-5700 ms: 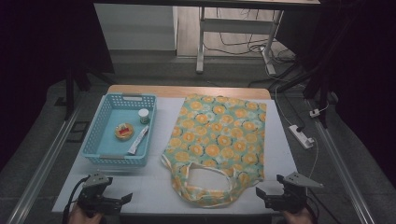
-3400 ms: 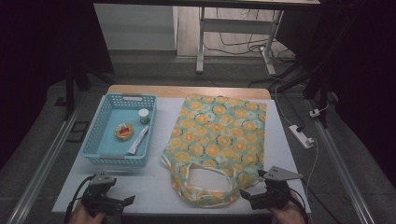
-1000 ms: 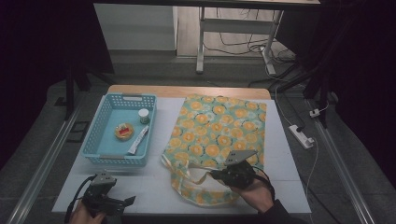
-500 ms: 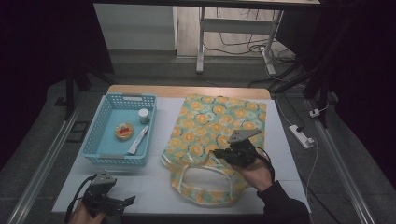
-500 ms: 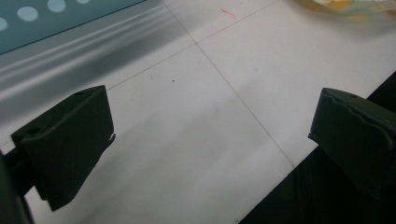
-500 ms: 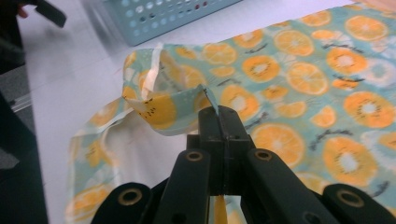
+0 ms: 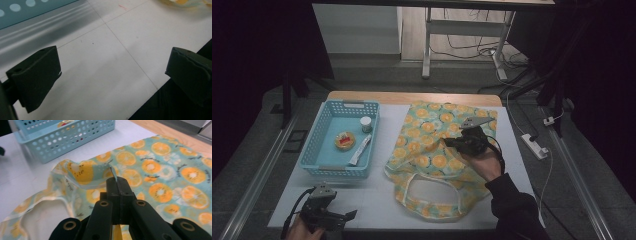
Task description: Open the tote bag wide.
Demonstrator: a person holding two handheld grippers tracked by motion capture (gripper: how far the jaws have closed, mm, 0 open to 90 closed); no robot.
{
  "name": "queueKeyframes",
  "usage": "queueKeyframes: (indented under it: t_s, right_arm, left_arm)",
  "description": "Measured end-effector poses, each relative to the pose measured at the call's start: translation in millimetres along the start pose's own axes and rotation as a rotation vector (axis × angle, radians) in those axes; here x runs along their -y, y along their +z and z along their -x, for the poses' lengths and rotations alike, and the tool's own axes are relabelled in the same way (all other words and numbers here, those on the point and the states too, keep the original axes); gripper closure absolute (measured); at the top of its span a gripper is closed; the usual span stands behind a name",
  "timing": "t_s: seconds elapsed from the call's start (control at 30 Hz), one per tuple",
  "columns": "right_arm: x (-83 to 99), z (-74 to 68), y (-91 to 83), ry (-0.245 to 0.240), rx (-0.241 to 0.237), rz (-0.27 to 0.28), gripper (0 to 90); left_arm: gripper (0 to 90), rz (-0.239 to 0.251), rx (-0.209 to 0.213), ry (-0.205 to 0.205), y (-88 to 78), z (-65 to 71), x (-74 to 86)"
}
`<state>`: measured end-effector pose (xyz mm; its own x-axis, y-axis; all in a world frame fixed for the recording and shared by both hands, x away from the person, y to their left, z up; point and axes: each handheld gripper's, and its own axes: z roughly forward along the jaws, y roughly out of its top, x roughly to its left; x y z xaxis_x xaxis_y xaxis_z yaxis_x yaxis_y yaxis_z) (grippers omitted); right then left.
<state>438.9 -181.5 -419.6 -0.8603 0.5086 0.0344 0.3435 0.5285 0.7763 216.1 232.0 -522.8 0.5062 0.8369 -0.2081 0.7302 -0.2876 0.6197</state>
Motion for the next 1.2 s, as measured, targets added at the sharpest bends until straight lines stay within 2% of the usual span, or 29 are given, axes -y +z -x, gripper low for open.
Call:
queueKeyframes:
  t_s: [0.4, 0.7, 0.87, 1.07, 1.2]
  right_arm:
    - [-18.7, 25.7, 9.6, -0.012, 0.062, -0.022, 90.0]
    - [-41.6, 49.1, 8.2, 0.01, 0.117, 0.004, 90.0]
    - [-48.8, 57.2, 8.4, 0.02, 0.141, 0.012, 90.0]
    - [-53.8, 68.0, 17.3, 0.018, 0.172, -0.006, 90.0]
    - [-47.8, 78.1, 32.7, 0.032, 0.186, -0.038, 90.0]
  left_arm:
    - [0.0, 0.0, -0.001, 0.0, 0.0, 0.0, 0.0]
    - [0.0, 0.0, 0.0, -0.002, 0.1, -0.4, 0.0]
    - [0.0, -0.001, 0.0, -0.003, 0.2, -0.3, 0.0]
    - [0.0, -0.002, -0.001, -0.002, 0.3, -0.3, -0.1]
    - [0.0, 0.0, 0.0, -0.005, 0.3, -0.4, 0.0]
